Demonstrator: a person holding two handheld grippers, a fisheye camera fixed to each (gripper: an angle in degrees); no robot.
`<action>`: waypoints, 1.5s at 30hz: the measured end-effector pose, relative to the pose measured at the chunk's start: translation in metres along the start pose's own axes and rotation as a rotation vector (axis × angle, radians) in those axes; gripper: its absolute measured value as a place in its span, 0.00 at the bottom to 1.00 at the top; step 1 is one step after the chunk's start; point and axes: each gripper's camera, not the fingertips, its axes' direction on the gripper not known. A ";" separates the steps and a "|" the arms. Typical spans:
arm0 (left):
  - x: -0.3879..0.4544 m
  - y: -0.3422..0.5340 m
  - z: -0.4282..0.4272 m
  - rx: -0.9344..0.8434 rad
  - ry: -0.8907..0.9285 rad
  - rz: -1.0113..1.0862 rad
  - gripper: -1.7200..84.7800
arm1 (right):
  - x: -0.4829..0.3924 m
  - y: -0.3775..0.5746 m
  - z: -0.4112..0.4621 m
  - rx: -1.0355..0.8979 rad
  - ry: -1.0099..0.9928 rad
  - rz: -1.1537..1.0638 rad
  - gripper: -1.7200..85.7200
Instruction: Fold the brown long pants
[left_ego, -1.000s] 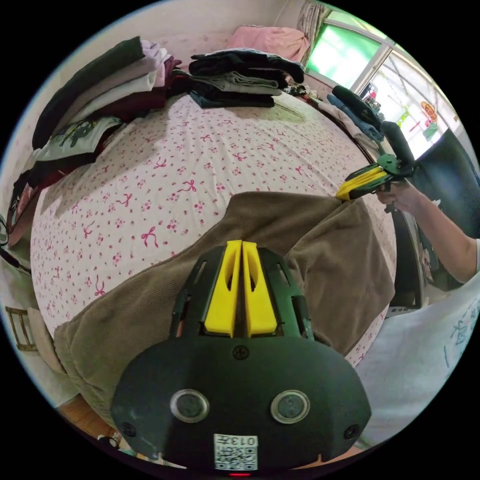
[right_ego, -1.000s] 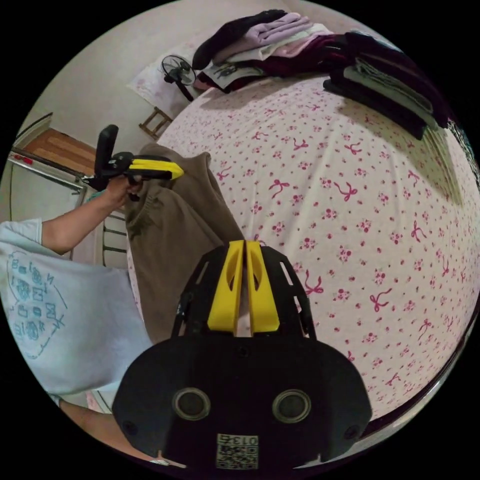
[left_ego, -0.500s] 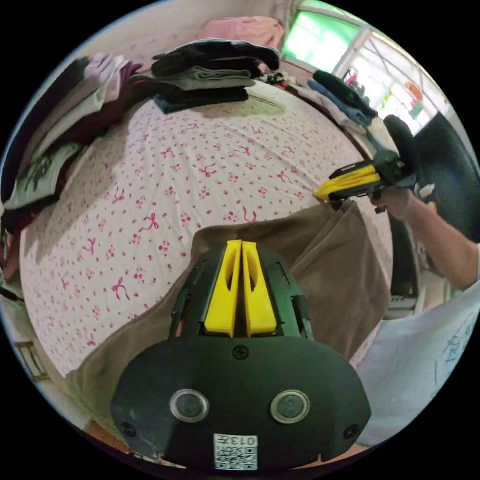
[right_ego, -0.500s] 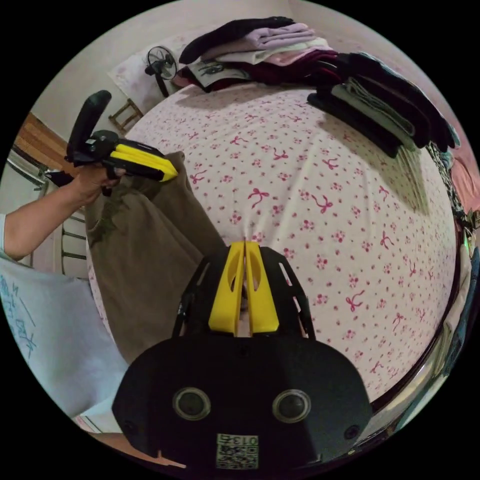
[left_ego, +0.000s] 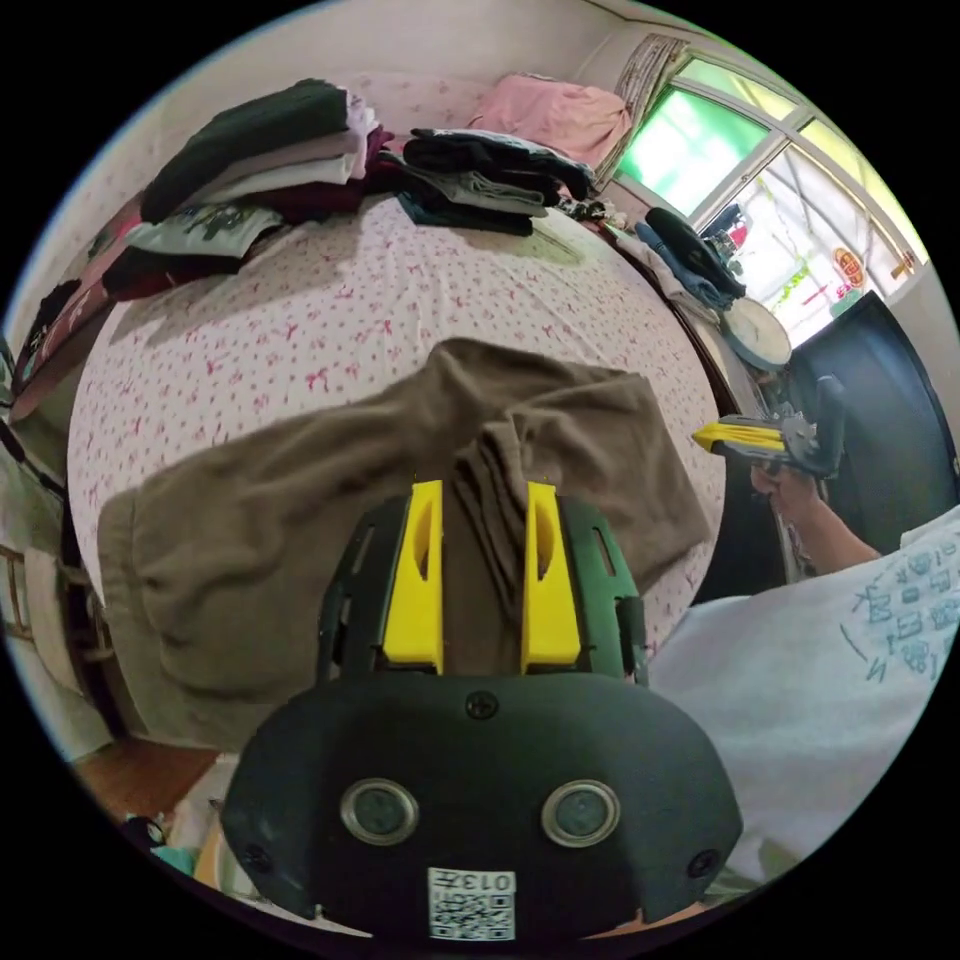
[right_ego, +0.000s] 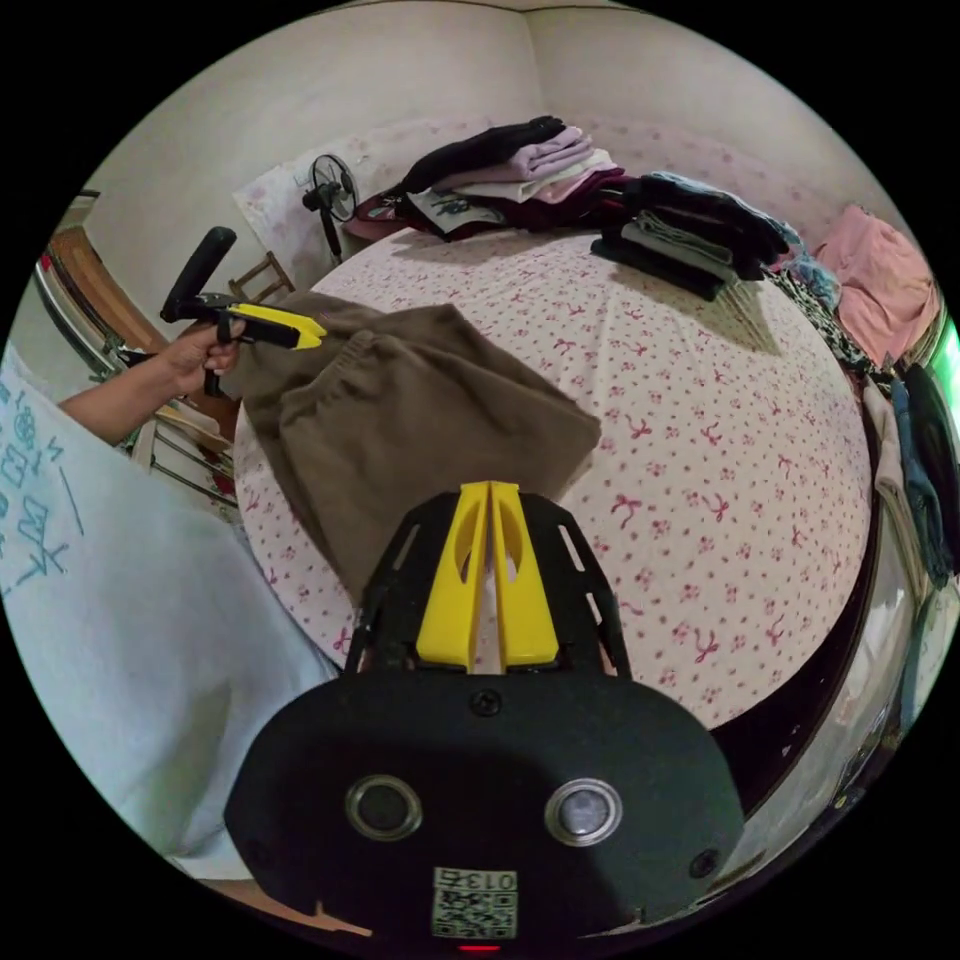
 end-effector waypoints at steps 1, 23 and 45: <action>0.005 0.010 0.001 -0.018 0.023 -0.016 0.19 | -0.016 0.009 0.002 -0.014 -0.001 -0.003 0.02; 0.036 0.072 -0.003 0.060 -0.126 -0.004 0.09 | -0.138 0.048 0.017 -0.001 0.057 -0.127 0.02; 0.075 0.056 0.064 -0.059 -0.273 0.086 0.02 | -0.136 -0.049 0.047 0.042 0.168 -0.066 0.02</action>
